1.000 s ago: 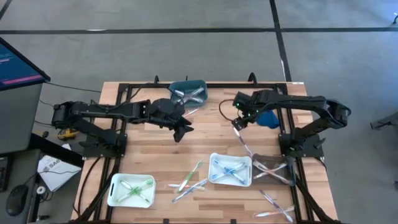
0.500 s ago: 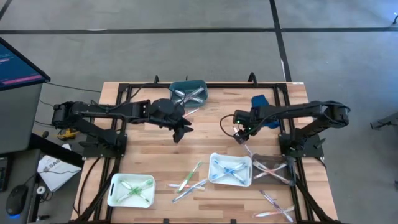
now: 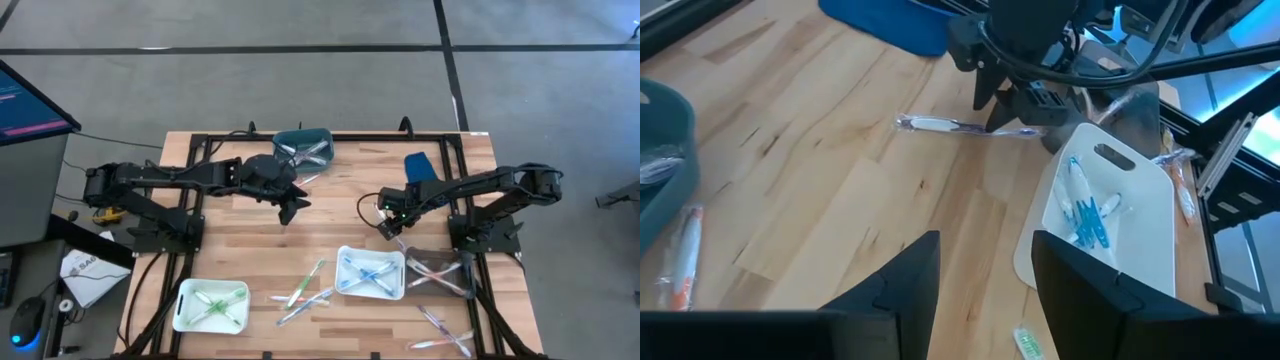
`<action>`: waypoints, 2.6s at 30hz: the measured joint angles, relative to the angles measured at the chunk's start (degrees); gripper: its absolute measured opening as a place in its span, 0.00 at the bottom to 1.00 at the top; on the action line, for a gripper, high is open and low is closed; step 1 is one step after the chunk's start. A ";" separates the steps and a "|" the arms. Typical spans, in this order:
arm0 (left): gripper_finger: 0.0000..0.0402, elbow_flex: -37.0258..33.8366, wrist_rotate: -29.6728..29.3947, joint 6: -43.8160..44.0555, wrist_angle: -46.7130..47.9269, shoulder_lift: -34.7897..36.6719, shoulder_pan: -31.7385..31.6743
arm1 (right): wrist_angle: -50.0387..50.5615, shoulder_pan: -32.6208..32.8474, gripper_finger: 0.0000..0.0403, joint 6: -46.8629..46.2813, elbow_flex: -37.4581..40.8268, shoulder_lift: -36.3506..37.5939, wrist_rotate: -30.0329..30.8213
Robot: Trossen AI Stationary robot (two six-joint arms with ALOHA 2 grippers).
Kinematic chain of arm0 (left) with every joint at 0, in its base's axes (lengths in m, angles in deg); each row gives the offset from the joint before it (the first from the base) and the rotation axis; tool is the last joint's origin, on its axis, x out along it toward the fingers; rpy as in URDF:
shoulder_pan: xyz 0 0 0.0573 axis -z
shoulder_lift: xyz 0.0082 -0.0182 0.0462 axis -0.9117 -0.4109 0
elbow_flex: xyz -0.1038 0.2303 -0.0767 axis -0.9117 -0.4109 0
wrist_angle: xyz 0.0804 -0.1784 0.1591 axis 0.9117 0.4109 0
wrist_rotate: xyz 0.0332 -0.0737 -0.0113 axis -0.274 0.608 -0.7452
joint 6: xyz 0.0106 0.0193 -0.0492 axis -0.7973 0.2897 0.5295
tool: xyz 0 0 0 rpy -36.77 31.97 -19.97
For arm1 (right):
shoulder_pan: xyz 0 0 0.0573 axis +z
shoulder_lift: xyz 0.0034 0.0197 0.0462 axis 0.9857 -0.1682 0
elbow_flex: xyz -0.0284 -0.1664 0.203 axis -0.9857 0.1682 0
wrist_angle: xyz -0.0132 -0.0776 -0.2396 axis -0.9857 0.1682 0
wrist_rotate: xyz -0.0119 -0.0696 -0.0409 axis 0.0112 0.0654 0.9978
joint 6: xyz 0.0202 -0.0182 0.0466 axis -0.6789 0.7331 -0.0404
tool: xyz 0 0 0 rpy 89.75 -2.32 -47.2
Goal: Pick & Place Toothbrushes
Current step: Put the violet toothbrush into the blue bin
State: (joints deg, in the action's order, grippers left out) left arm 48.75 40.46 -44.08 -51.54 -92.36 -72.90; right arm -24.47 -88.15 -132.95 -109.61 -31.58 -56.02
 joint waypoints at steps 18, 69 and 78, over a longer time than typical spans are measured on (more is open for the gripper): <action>0.38 0.00 0.00 0.02 -0.02 0.00 0.00 | -3.53 0.80 0.38 -0.84 2.85 0.13 2.69; 0.38 -0.02 -0.02 -13.78 -0.76 0.00 0.07 | -0.21 -6.67 0.00 2.21 -18.51 -0.11 -9.77; 0.38 -0.02 0.01 -29.75 -2.74 0.00 0.07 | -5.27 -8.50 0.00 -0.69 -20.75 -0.06 -16.71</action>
State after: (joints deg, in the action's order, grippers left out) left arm 48.73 40.47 -73.83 -54.28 -92.36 -72.83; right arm -29.73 -96.65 -133.63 -130.36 -31.64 -72.73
